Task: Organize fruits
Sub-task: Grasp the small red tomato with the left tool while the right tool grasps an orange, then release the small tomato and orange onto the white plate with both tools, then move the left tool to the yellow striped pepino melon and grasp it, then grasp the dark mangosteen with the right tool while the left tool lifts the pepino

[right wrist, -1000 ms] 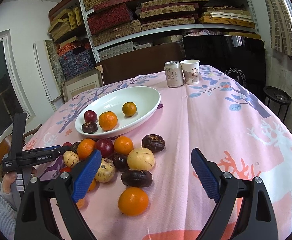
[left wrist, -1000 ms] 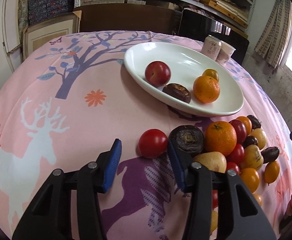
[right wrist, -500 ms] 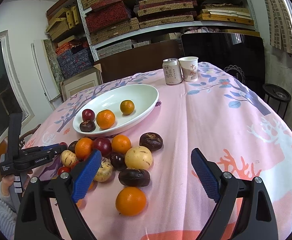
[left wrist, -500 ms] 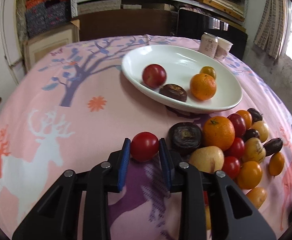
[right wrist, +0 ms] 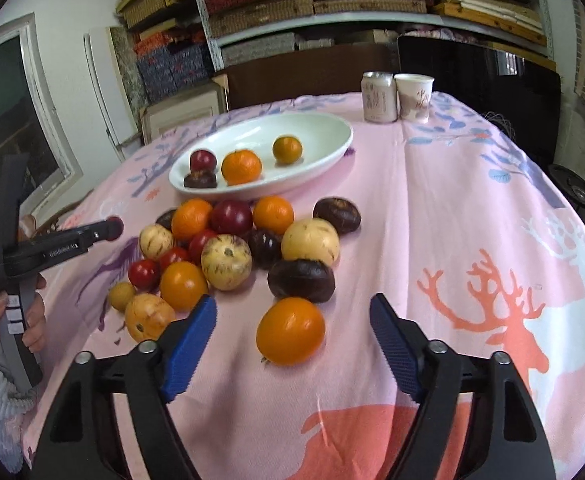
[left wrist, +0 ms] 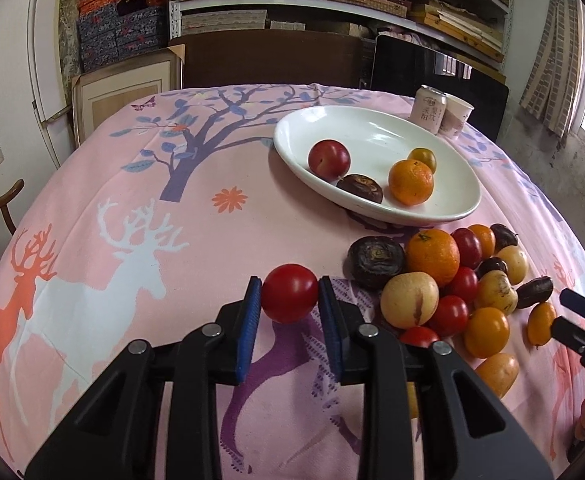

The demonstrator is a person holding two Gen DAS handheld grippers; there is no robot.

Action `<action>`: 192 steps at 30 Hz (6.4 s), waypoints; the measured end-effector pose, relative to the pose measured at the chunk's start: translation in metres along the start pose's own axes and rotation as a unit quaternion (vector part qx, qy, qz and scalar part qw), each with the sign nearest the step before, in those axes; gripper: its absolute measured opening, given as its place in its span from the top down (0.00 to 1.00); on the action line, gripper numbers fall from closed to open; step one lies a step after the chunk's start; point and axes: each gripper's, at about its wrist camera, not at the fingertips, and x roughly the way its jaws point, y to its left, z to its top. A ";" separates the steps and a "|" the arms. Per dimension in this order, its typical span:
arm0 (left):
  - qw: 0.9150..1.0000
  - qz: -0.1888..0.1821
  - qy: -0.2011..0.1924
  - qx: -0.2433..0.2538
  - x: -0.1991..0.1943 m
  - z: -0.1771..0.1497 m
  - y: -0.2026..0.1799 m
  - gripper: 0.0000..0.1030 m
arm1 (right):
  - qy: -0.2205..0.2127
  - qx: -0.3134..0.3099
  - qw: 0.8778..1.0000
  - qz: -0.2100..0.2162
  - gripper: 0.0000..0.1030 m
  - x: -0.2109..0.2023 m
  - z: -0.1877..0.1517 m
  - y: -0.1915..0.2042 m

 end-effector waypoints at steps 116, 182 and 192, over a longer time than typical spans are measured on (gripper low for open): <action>0.999 -0.031 0.025 0.030 0.017 -0.009 -0.046 0.46 | -0.056 0.098 0.994 0.001 0.24 -0.007 0.022 -0.046; 0.998 -0.039 0.046 -0.022 0.014 -0.025 -0.015 0.62 | 0.050 -0.010 0.999 0.008 0.59 0.019 -0.001 -0.006; 0.999 -0.045 -0.020 -0.015 -0.021 0.011 -0.024 0.62 | -0.033 0.033 0.999 0.018 0.59 -0.014 0.027 -0.024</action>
